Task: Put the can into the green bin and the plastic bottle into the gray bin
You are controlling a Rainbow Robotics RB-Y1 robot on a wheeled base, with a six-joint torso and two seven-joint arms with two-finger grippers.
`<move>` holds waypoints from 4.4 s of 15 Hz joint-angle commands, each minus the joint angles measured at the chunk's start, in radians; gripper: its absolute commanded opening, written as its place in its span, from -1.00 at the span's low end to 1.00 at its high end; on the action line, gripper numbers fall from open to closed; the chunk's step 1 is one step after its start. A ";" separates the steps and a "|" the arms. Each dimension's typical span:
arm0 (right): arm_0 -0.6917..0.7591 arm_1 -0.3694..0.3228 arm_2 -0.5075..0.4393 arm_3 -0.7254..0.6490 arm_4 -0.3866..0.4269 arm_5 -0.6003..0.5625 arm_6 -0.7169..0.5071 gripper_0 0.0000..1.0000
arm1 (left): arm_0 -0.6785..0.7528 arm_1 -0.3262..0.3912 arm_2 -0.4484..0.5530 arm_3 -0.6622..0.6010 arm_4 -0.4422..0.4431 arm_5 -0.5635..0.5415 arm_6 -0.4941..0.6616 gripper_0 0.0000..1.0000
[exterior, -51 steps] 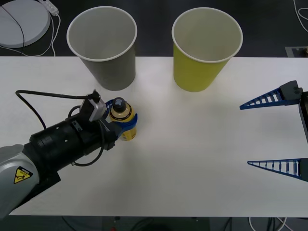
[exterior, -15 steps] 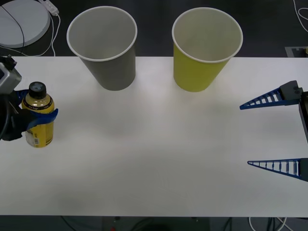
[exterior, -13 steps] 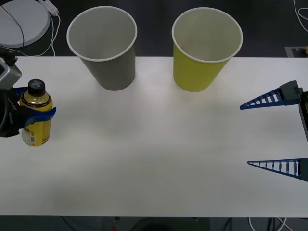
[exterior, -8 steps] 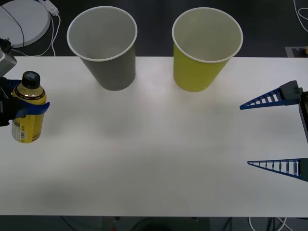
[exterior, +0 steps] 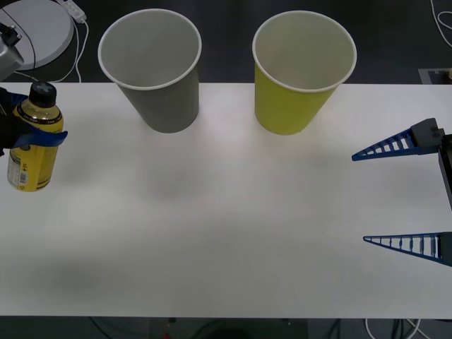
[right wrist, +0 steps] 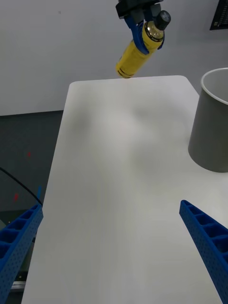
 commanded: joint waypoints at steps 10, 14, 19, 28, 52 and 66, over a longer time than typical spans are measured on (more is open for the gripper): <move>0.000 0.000 0.000 0.000 0.000 0.000 0.000 1.00 | -0.544 -0.003 -0.326 0.246 0.048 -0.241 -0.009 -1.00; 0.000 0.000 0.000 0.000 0.000 0.000 0.000 1.00 | -0.727 -0.026 -0.481 0.349 0.048 -0.241 -0.021 -1.00; 0.000 0.000 0.000 0.000 0.000 0.000 0.000 1.00 | -0.877 -0.077 -0.590 0.452 0.051 -0.263 -0.034 -1.00; 0.000 0.000 0.000 0.000 0.000 0.000 0.000 1.00 | -1.316 -0.178 -1.001 0.694 0.064 -0.304 -0.038 -1.00; 0.000 0.000 0.000 0.000 0.000 0.000 0.000 1.00 | -1.624 -0.653 -1.093 1.421 -0.058 -0.253 -0.181 -1.00; 0.000 0.000 0.000 0.000 0.000 0.000 0.000 1.00 | -1.629 -0.658 -1.093 1.469 -0.009 -0.246 -0.196 1.00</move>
